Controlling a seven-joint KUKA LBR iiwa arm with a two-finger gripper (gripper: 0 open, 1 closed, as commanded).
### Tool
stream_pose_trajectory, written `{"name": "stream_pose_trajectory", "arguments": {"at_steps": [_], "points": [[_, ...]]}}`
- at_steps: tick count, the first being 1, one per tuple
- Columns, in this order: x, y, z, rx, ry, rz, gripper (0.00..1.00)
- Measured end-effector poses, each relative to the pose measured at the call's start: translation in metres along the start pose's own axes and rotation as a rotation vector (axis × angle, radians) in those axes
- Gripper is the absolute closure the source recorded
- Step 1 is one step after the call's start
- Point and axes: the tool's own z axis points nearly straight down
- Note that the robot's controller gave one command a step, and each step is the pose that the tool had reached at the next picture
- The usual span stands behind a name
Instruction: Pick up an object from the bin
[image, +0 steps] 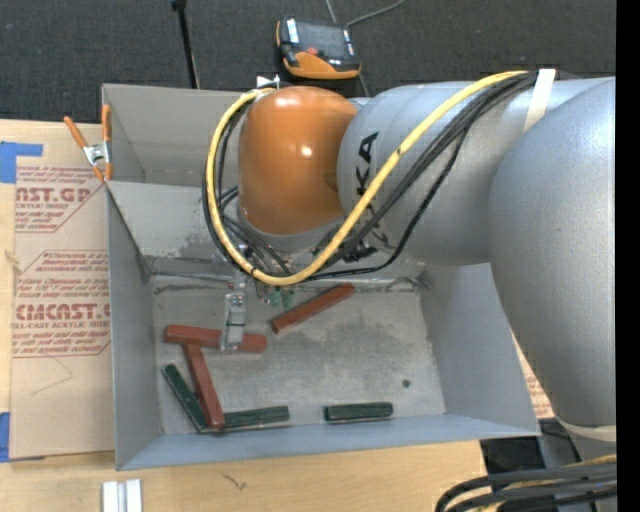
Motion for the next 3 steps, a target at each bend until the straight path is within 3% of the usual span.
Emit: {"name": "stream_pose_trajectory", "arguments": {"at_steps": [1,2,3], "points": [[0.016,0.005,0.049,-0.001,-0.006,-0.025,0.00],[0.008,-0.021,0.109,0.000,0.002,0.100,1.00],[0.008,-0.021,0.109,0.000,0.002,0.100,1.00]]}}
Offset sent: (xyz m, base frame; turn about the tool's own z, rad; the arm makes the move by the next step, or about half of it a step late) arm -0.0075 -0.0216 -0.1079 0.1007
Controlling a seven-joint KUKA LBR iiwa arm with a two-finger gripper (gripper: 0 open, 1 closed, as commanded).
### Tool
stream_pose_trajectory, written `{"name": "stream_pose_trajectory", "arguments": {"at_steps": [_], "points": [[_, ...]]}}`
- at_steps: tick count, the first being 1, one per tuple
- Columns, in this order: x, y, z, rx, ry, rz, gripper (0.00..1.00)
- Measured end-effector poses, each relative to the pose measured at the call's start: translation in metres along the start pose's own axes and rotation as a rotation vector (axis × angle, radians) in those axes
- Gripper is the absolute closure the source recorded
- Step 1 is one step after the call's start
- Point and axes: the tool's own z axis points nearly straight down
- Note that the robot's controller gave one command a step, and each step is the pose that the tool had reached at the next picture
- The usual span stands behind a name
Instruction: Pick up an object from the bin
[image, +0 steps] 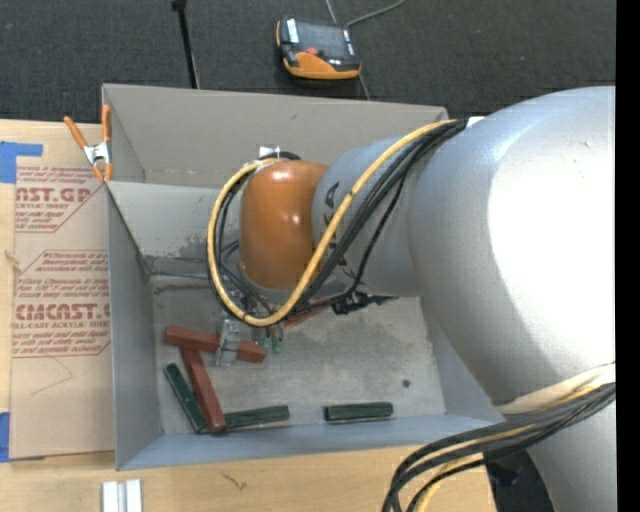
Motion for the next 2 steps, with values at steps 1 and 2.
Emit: {"name": "stream_pose_trajectory", "arguments": {"at_steps": [1,2], "points": [[-0.010,0.016,-0.052,0.002,0.004,-0.020,1.00],[-0.011,0.019,-0.066,-0.002,-0.003,-0.023,1.00]]}}
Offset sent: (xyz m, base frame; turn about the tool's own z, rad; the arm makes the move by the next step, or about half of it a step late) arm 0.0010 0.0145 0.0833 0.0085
